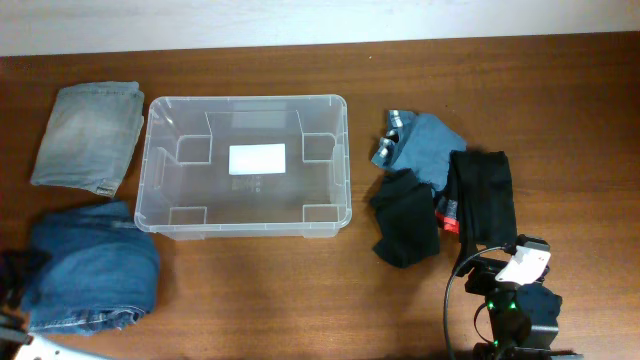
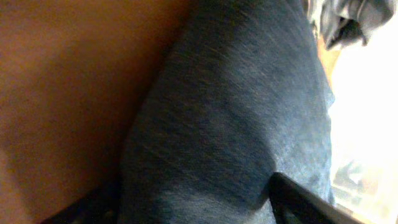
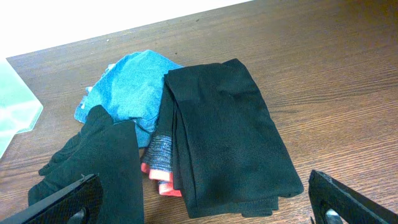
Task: Pack container
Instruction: 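Grasp the dark-blue jeans with the left gripper and lift, then carry the dark-blue jeans into the bin and release them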
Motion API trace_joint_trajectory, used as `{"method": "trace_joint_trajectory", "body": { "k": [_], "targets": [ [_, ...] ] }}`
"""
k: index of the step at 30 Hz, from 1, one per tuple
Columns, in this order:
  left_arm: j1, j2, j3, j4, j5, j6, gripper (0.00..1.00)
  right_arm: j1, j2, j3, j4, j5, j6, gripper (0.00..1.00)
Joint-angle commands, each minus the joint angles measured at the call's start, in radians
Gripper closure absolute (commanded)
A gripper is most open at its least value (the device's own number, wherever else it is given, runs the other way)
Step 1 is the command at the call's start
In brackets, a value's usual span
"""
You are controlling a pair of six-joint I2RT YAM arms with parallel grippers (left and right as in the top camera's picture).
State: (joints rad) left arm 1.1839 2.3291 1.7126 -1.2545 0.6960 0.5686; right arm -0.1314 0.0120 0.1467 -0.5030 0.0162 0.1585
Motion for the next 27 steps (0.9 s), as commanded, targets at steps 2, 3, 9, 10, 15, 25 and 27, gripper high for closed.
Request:
{"method": "trace_joint_trajectory", "body": {
  "k": [2, 3, 9, 10, 15, 25, 27],
  "targets": [
    [-0.085, 0.063, -0.031, -0.015, -0.068, 0.031, 0.53, -0.006, -0.008, -0.006, -0.002, -0.006, 0.008, 0.02],
    [-0.09, 0.063, -0.031, -0.019, -0.063, 0.031, 0.58, -0.006, -0.008, -0.006, -0.002, -0.005, 0.008, 0.02],
    [-0.101, 0.063, -0.013, -0.097, 0.022, 0.031, 1.0, -0.006, -0.008, -0.006, -0.002, -0.005, 0.008, 0.02],
    [-0.101, 0.062, 0.004, -0.131, 0.042, 0.031, 1.0, -0.006, -0.008, -0.006, -0.002, -0.005, 0.008, 0.02],
    [-0.101, 0.048, 0.125, -0.288, 0.069, 0.031, 1.0, -0.006, -0.008, -0.006, -0.002, -0.005, 0.008, 0.02],
    [-0.106, -0.233, 0.359, -0.431, 0.276, 0.027, 1.0, -0.006, -0.008, -0.006, -0.002, -0.005, 0.008, 0.02],
    [-0.121, -0.358, 0.366, -0.401, 0.386, 0.017, 1.0, -0.006, -0.008, -0.006, -0.002, -0.005, 0.008, 0.02]
  ]
}}
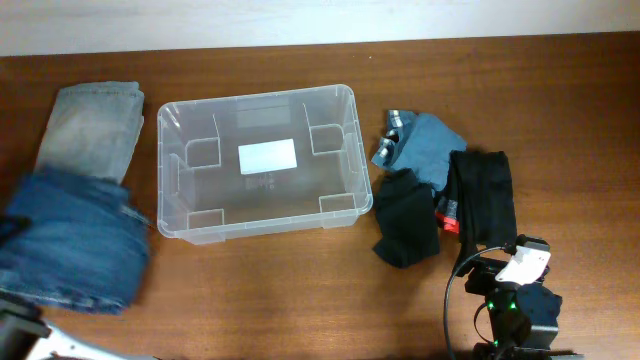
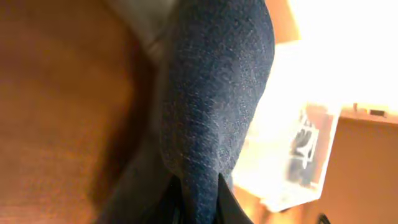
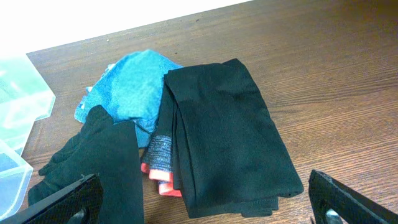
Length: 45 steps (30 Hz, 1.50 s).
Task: Pack container
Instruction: 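Carry the dark-blue jeans into the bin and release them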
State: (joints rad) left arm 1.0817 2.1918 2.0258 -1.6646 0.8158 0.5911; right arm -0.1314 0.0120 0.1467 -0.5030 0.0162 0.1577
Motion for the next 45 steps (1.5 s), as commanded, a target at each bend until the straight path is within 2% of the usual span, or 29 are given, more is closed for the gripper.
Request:
{"method": "trace_joint_trajectory", "body": {
  "k": [1, 10, 15, 18, 23, 27, 28, 30, 39, 43, 45],
  "targets": [
    [-0.026, -0.251, 0.053, 0.017, 0.293, -0.018, 1.0, -0.006, -0.008, -0.006, -0.002, -0.005, 0.008, 0.02],
    [-0.177, -0.499, 0.053, 0.141, 0.431, -0.316, 1.0, -0.006, -0.008, -0.006, -0.002, -0.005, 0.008, 0.02],
    [-0.347, -0.573, 0.053, 0.249, 0.428, -0.482, 0.99, -0.006, -0.008, -0.006, -0.002, -0.005, 0.008, 0.02],
    [-0.535, -0.594, 0.053, 0.395, 0.253, -0.696, 1.0, -0.006, -0.008, -0.006, -0.002, -0.005, 0.008, 0.02],
    [-0.808, -0.587, 0.051, 0.555, -0.098, -0.955, 1.0, -0.006, -0.008, -0.006, -0.002, -0.005, 0.008, 0.02],
    [-1.036, -0.574, 0.05, 0.668, -0.314, -1.089, 1.0, -0.006, -0.008, -0.006, -0.002, -0.005, 0.008, 0.02],
    [-1.135, -0.563, 0.05, 0.681, -0.402, -1.139, 1.0, -0.006, -0.008, -0.006, -0.002, -0.005, 0.008, 0.02],
    [-1.227, -0.55, 0.05, 0.68, -0.484, -1.16, 1.0, -0.006, -0.008, -0.006, -0.002, -0.005, 0.008, 0.02],
    [-1.443, -0.433, 0.049, 0.648, -0.716, -1.276, 0.99, -0.006, -0.008, -0.006, -0.002, -0.005, 0.008, 0.02],
    [-1.46, -0.377, 0.049, 0.638, -0.753, -1.292, 1.0, -0.006, -0.008, -0.006, -0.002, -0.005, 0.008, 0.02],
    [-1.46, -0.341, 0.049, 0.616, -0.752, -1.366, 0.99, -0.006, -0.008, -0.006, -0.002, -0.005, 0.008, 0.02]
  ]
}}
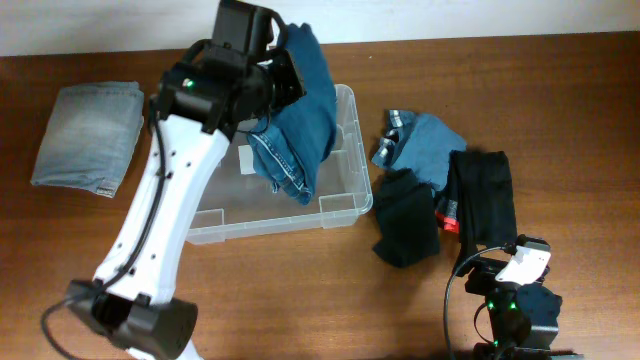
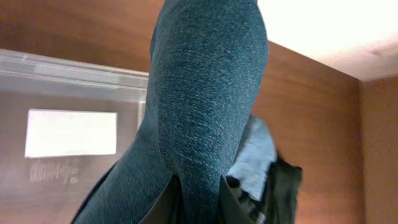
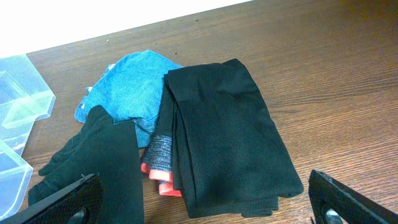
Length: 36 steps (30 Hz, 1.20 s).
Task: Pack container
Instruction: 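Carry the dark-blue jeans into the bin and release them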
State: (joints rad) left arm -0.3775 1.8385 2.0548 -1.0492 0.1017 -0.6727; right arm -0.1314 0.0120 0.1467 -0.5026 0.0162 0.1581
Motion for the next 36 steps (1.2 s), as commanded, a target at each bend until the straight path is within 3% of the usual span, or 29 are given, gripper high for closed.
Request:
{"method": "trace_joint_trajectory", "body": {
  "k": [1, 4, 10, 17, 24, 25, 27, 32, 36],
  "targets": [
    [0.0, 0.023, 0.02, -0.016, -0.039, -0.143, 0.99, -0.006, -0.008, -0.006, -0.002, -0.005, 0.008, 0.02],
    [0.0, 0.062, 0.018, -0.079, -0.059, -0.207, 0.99, -0.006, -0.008, -0.006, -0.002, -0.005, 0.008, 0.02],
    [0.0, 0.1, -0.052, -0.119, -0.11, -0.211, 0.99, -0.006, -0.008, -0.006, -0.002, -0.005, 0.008, 0.02],
    [0.0, 0.1, -0.271, -0.122, -0.258, -0.244, 1.0, -0.006, -0.008, -0.006, -0.002, -0.005, 0.008, 0.02],
    [0.019, 0.08, -0.285, -0.178, -0.357, -0.243, 0.99, -0.006, -0.008, -0.006, -0.002, -0.005, 0.008, 0.02],
    [0.026, 0.073, -0.285, -0.193, -0.381, -0.242, 0.9, -0.006, -0.008, -0.006, -0.002, -0.005, 0.008, 0.02],
    [0.05, 0.052, -0.284, -0.232, -0.449, -0.236, 0.62, -0.006, -0.008, -0.006, -0.002, -0.005, 0.008, 0.02],
    [0.13, -0.026, -0.254, -0.28, -0.54, -0.113, 0.43, -0.006, -0.008, -0.006, -0.002, -0.005, 0.008, 0.02],
    [0.186, -0.097, -0.212, -0.245, -0.452, -0.003, 0.37, -0.006, -0.008, -0.006, -0.002, -0.005, 0.008, 0.02]
  ]
}}
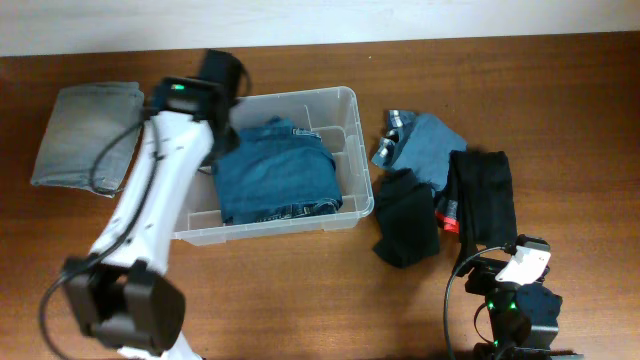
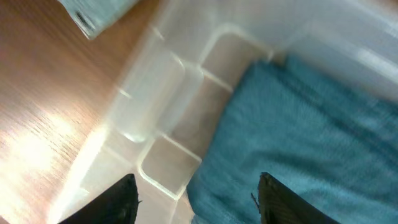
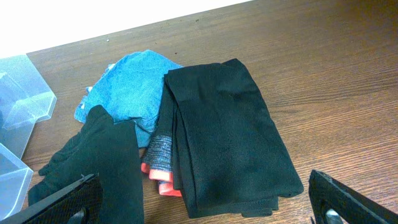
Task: Pack container
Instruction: 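Carry the dark-blue jeans into the bin and release them, then move the left gripper to the light-blue jeans and grasp them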
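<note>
The clear plastic container [image 1: 300,95] stands at mid-table, slightly askew. Folded dark blue jeans [image 1: 275,175] lie flat inside it, filling its middle and right. My left gripper [image 1: 222,125] hangs open over the container's left part; in the left wrist view the gripper [image 2: 196,186] holds nothing, with the jeans [image 2: 298,124] under its right finger. My right gripper [image 1: 497,268] rests open near the front right edge. In its wrist view the right gripper [image 3: 202,205] faces the pile of clothes.
Folded light grey jeans [image 1: 85,135] lie left of the container. To its right lie a light blue garment [image 1: 425,145], a folded black garment [image 1: 482,200], a smaller black one [image 1: 405,220] and orange-tipped socks [image 1: 448,215].
The dark jeans hung from my left gripper above the container; now they lie inside it, and the gripper is open and lower, over the container's left part. The right arm is unchanged.
The dark jeans lay at the table's front left with my left gripper on them. Then they were lifted and the container had shifted right and turned a little. Then they hung over the container, and now they lie in it, released.
</note>
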Motion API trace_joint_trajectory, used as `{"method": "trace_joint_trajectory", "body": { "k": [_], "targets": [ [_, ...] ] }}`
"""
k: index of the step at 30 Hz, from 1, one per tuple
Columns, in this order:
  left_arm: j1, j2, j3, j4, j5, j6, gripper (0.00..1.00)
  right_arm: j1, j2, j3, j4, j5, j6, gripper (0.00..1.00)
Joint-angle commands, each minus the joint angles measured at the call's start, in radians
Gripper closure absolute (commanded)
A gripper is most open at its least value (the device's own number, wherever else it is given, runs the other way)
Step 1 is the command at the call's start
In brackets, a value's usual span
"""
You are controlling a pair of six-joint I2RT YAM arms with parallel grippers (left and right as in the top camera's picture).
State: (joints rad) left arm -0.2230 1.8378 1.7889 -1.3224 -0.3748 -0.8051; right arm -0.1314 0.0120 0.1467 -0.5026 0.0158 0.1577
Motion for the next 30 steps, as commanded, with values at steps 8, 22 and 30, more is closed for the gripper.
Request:
{"method": "trace_joint_trajectory", "body": {
  "k": [8, 22, 30],
  "targets": [
    [0.074, -0.121, 0.054, 0.104, -0.057, 0.328, 0.15, -0.006, -0.008, -0.006, -0.002, -0.005, 0.008, 0.02],
    [0.793, -0.016, 0.054, 0.333, 0.403, 0.651, 0.01, -0.006, -0.008, -0.006, -0.002, -0.005, 0.008, 0.02],
    [1.01, 0.219, 0.054, 0.362, 0.687, 0.688, 0.01, -0.006, -0.008, -0.006, -0.002, -0.005, 0.008, 0.01]
  ]
}}
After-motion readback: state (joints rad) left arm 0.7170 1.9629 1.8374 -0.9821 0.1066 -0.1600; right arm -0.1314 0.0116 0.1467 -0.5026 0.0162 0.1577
